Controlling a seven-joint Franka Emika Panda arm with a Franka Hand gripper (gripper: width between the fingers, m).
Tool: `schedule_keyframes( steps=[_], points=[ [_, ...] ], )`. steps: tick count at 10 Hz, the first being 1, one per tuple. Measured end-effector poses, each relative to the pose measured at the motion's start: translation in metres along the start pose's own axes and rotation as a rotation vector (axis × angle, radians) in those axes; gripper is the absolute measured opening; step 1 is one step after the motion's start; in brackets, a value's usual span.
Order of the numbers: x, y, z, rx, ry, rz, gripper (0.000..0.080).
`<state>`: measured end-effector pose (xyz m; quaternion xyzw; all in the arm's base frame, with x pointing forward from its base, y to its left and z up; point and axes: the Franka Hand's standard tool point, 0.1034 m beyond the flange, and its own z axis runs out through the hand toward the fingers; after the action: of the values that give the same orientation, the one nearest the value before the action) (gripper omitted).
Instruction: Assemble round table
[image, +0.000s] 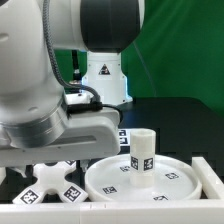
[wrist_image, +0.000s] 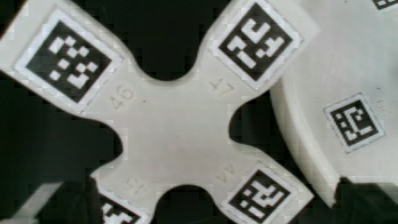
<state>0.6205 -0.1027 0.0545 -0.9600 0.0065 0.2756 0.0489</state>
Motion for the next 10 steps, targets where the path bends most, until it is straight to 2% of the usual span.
schedule_keyframes(
  steps=[2, 3, 4, 10],
  points=[
    [-0.001, 0.005, 0.005, -0.012, -0.012, -0.03, 0.0649],
    [-0.001, 0.011, 0.008, -0.032, -0.016, -0.057, 0.0649],
    [0.003, 0.014, 0.013, -0.036, 0.011, -0.055, 0.0649],
    [0.002, 0.011, 0.021, -0.04, 0.026, -0.058, 0.0649]
  ],
)
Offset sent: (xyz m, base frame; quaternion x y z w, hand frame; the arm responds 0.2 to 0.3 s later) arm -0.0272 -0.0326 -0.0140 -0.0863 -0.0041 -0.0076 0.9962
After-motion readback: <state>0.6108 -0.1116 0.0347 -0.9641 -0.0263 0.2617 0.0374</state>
